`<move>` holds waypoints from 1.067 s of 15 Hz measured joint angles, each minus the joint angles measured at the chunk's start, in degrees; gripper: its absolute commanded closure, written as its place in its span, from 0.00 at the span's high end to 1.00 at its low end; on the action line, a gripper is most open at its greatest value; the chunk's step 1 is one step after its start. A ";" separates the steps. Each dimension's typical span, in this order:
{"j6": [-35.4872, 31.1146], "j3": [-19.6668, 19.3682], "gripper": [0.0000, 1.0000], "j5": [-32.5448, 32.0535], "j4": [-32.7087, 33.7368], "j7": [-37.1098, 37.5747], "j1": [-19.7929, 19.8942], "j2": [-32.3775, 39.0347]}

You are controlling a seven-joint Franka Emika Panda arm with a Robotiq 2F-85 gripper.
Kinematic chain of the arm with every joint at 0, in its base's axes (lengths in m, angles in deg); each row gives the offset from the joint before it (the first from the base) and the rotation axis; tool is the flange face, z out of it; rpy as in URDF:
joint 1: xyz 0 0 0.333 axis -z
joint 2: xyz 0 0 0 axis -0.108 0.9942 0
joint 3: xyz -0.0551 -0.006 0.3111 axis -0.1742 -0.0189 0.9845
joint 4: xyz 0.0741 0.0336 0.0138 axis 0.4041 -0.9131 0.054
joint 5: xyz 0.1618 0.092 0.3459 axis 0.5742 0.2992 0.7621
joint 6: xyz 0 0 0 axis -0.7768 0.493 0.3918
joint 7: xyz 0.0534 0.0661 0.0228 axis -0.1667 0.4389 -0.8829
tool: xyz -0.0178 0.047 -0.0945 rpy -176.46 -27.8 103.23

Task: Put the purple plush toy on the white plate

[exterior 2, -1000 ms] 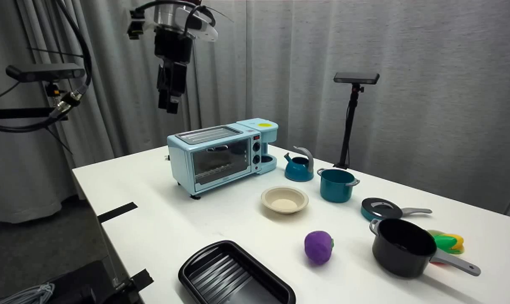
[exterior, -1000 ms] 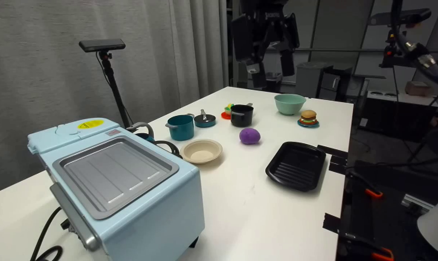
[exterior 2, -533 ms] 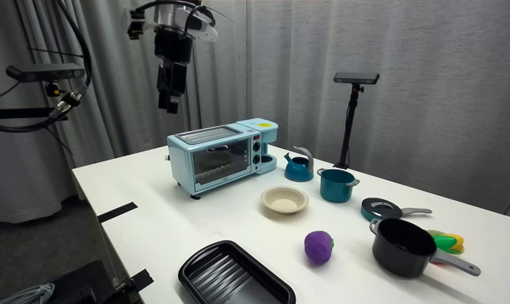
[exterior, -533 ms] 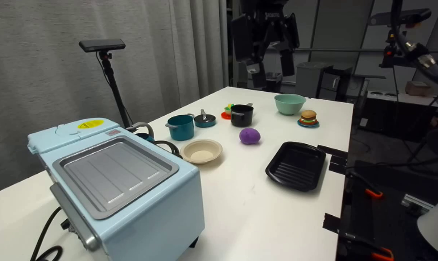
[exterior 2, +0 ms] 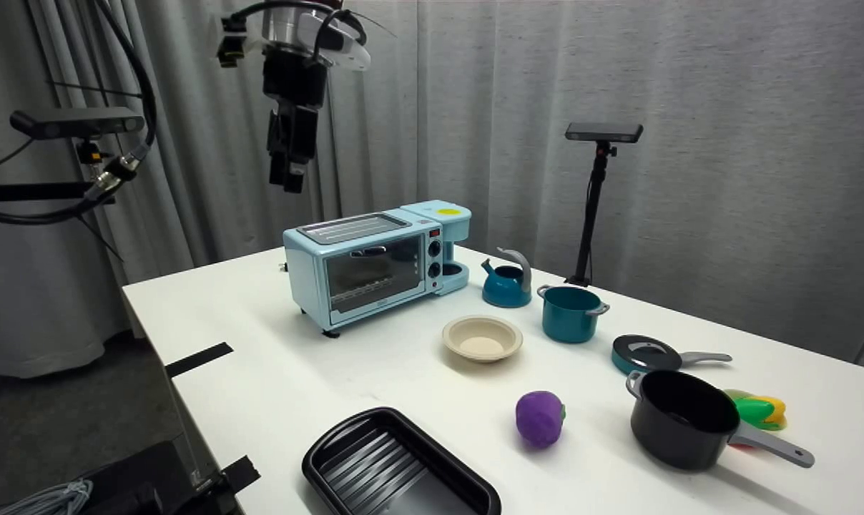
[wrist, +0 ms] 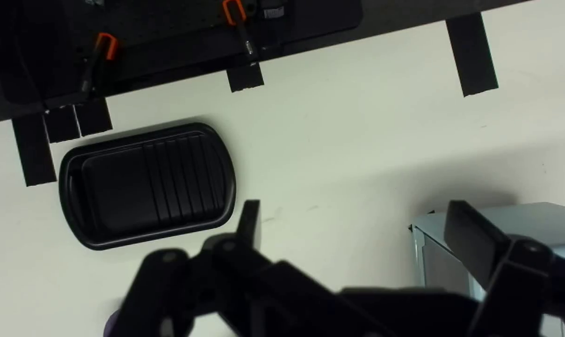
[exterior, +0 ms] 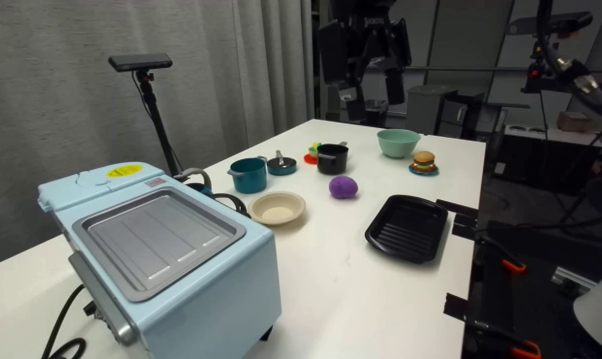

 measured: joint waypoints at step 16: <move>-7.20 -7.63 1.00 -5.71 4.20 -6.27 0.81 9.19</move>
